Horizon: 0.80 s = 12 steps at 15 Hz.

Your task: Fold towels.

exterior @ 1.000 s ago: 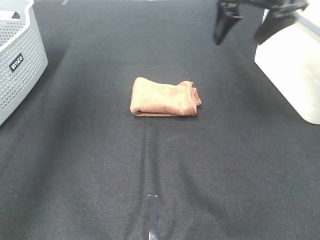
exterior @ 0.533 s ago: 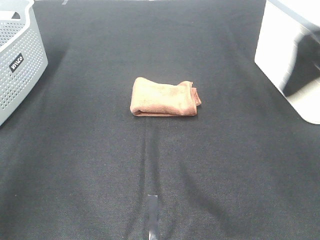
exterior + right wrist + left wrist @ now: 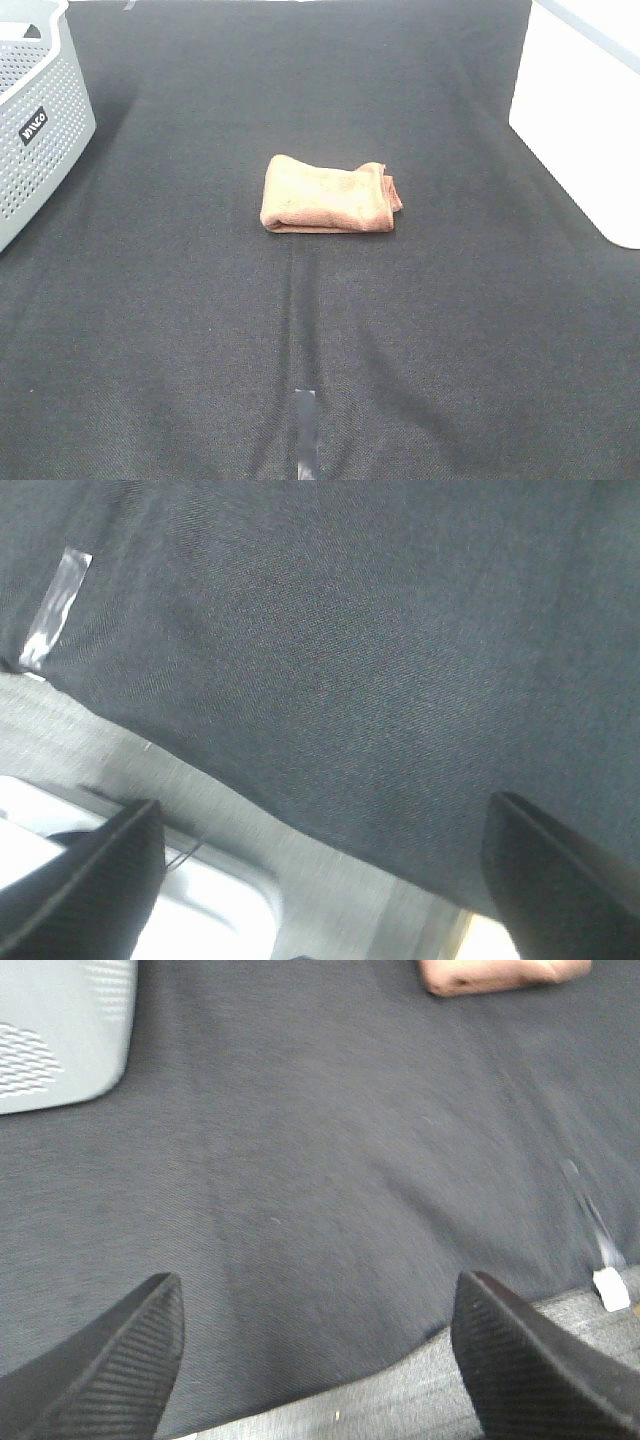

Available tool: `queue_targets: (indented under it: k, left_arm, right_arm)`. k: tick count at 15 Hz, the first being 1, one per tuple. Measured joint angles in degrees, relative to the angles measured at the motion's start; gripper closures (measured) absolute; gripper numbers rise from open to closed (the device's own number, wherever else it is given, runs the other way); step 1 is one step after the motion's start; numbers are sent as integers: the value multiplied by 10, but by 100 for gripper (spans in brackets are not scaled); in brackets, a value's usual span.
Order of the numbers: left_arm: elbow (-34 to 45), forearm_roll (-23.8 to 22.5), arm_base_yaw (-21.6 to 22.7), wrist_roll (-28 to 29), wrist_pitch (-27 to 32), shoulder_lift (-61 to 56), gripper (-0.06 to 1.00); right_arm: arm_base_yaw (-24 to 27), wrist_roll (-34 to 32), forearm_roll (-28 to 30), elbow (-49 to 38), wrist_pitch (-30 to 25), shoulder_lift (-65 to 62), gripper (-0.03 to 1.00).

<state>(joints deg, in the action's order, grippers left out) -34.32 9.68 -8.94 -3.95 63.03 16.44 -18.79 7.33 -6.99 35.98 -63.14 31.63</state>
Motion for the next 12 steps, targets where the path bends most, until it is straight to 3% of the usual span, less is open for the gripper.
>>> queue_targets:
  k: [3, 7, 12]
  left_arm:
    - [46, 33, 0, -77, -15, -46, 23]
    - [46, 36, 0, -87, -19, -46, 23]
    - [46, 33, 0, -85, -20, -46, 23]
  right_arm:
    - [0, 24, -1, -61, 17, -166, 13]
    - [0, 30, -5, -68, 17, -250, 13]
    - [0, 30, -5, -68, 17, -252, 13]
